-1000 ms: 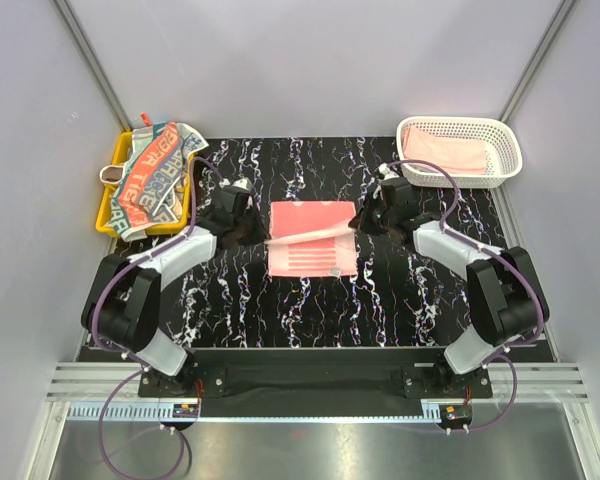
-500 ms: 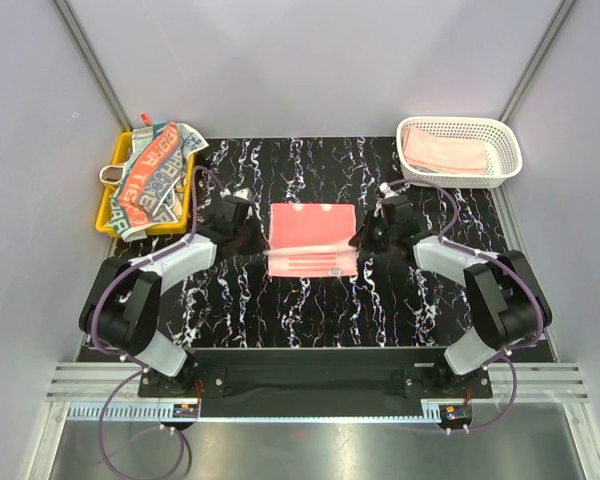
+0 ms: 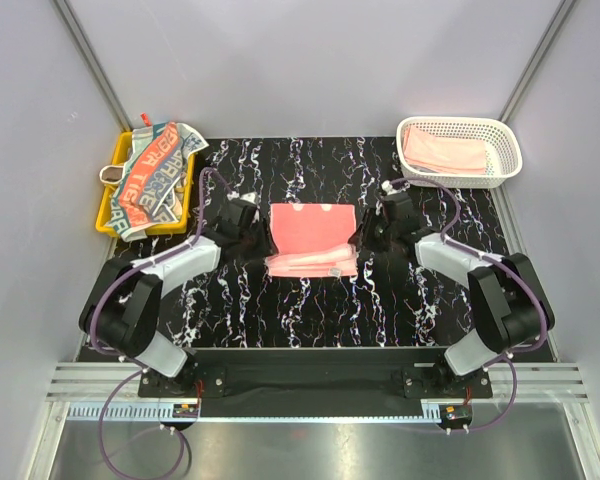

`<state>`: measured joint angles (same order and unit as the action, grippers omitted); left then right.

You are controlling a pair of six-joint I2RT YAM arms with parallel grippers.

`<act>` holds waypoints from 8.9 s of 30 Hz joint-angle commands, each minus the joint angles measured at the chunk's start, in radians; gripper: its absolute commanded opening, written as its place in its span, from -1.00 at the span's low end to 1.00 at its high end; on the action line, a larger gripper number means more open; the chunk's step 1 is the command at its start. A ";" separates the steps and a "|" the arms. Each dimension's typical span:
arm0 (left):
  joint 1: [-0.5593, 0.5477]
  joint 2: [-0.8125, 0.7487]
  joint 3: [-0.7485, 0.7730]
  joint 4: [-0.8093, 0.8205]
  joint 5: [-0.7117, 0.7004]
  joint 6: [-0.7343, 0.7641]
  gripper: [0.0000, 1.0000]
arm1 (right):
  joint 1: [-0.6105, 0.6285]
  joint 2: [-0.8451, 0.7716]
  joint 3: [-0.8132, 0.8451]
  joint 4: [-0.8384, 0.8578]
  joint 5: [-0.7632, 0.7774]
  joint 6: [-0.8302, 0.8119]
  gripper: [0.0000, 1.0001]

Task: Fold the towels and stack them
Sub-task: Fold the towel, then neatly place the folded towel into the bin

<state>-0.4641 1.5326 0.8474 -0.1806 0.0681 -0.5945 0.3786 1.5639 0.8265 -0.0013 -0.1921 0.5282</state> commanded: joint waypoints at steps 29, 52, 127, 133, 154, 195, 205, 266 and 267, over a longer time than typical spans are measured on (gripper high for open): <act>-0.057 0.074 0.068 0.043 0.019 0.030 -0.24 | 0.071 -0.004 0.039 -0.071 0.056 0.003 -0.31; 0.105 0.335 0.505 -0.022 0.038 0.094 -0.15 | -0.013 0.313 0.529 -0.298 0.204 -0.079 -0.31; 0.205 0.509 0.708 0.125 0.124 0.078 -1.00 | -0.135 0.509 0.732 -0.097 0.026 -0.125 -0.93; 0.203 0.410 0.564 0.213 0.157 0.042 -1.00 | -0.133 0.411 0.608 -0.032 0.006 -0.106 -0.94; 0.120 0.109 0.118 0.326 0.090 0.015 -1.00 | -0.015 0.094 0.159 0.083 0.059 -0.039 -0.95; 0.025 -0.137 0.111 -0.017 -0.096 0.027 -0.39 | 0.039 -0.143 0.025 -0.091 0.180 0.018 -0.38; -0.024 0.106 0.134 0.039 -0.036 -0.017 -0.60 | 0.083 0.024 0.091 -0.070 0.106 0.061 -0.41; -0.024 -0.123 0.261 -0.155 0.012 -0.035 -0.54 | 0.140 0.300 0.531 -0.410 0.560 -0.304 -1.00; -0.022 -0.165 0.265 -0.175 0.012 -0.027 -0.54 | 0.137 0.318 0.563 -0.428 0.616 -0.332 -1.00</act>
<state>-0.4881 1.4696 1.0538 -0.2852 0.0929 -0.6460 0.5125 1.8496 1.2808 -0.4007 0.2573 0.3134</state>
